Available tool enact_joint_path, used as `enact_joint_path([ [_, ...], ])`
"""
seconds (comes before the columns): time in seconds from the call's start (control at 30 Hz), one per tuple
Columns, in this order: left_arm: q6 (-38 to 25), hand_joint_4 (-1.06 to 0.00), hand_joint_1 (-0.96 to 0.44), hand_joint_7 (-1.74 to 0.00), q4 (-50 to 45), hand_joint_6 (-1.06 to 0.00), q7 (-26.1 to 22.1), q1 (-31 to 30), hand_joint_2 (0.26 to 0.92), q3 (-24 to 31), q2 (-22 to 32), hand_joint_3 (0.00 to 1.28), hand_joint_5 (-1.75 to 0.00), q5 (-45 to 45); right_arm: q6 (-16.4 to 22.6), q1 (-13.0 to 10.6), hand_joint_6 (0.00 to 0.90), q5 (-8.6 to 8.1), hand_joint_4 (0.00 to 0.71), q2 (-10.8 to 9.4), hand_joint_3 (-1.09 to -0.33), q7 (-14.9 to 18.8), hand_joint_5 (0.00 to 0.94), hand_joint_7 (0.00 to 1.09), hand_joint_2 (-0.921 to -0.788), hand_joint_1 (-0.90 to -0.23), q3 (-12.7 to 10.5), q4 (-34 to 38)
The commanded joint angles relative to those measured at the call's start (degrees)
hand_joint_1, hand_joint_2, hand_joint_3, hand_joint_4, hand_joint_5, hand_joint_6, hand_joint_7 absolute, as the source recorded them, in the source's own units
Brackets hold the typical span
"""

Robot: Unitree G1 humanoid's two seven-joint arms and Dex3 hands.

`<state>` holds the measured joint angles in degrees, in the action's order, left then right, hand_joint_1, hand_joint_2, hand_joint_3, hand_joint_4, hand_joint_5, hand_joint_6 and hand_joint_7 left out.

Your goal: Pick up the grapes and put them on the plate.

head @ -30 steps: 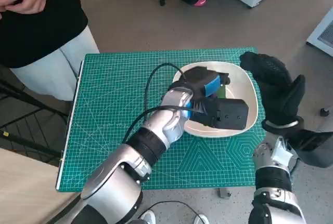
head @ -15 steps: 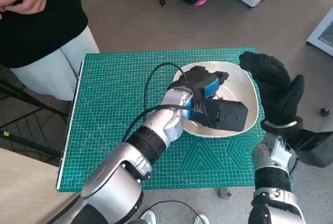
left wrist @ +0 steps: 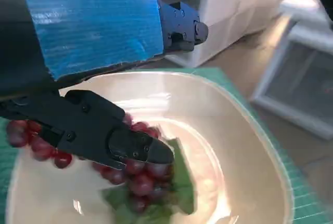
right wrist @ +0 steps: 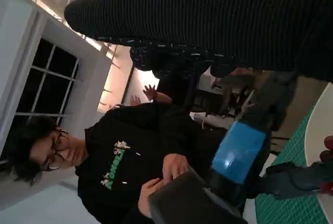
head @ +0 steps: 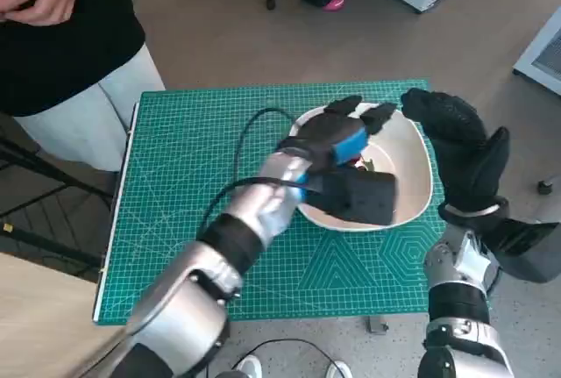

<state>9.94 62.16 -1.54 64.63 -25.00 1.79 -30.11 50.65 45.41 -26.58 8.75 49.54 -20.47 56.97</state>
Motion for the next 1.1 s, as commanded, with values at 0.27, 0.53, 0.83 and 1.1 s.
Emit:
enact_joint_path([
  [0.27,16.3,-0.01,-0.42,-0.02,-10.7,-0.11,-3.5,-14.5,0.921,13.4,9.7,0.19,-0.01,14.8,0.2,-2.3,0.452,0.71,0.347,-0.9,-0.575,-1.1,0.004,0.01,-0.921,-0.572,0.7,-0.8],
  [0.53,24.7,-0.08,-0.41,-0.04,-18.1,-0.15,-5.6,-23.9,0.921,20.0,13.5,0.26,-0.02,22.4,0.4,-2.5,0.453,1.01,0.349,-1.1,-0.575,-1.8,0.004,0.0,-0.921,-0.563,1.2,-0.9],
  [0.83,27.7,-0.12,-0.44,-0.06,-25.6,-0.21,-13.4,-32.7,0.921,25.7,13.8,0.29,-0.03,34.3,0.6,-1.6,0.444,2.06,0.351,-1.2,-0.583,-2.9,0.003,0.0,-0.921,-0.561,1.8,0.0],
  [1.1,28.7,-0.13,-0.42,-0.05,-30.2,-0.21,-15.0,-37.4,0.921,29.0,13.0,0.29,-0.02,38.6,-0.1,-0.8,0.443,2.72,0.353,-1.0,-0.591,-3.6,0.003,0.0,-0.921,-0.57,2.0,0.4],
])
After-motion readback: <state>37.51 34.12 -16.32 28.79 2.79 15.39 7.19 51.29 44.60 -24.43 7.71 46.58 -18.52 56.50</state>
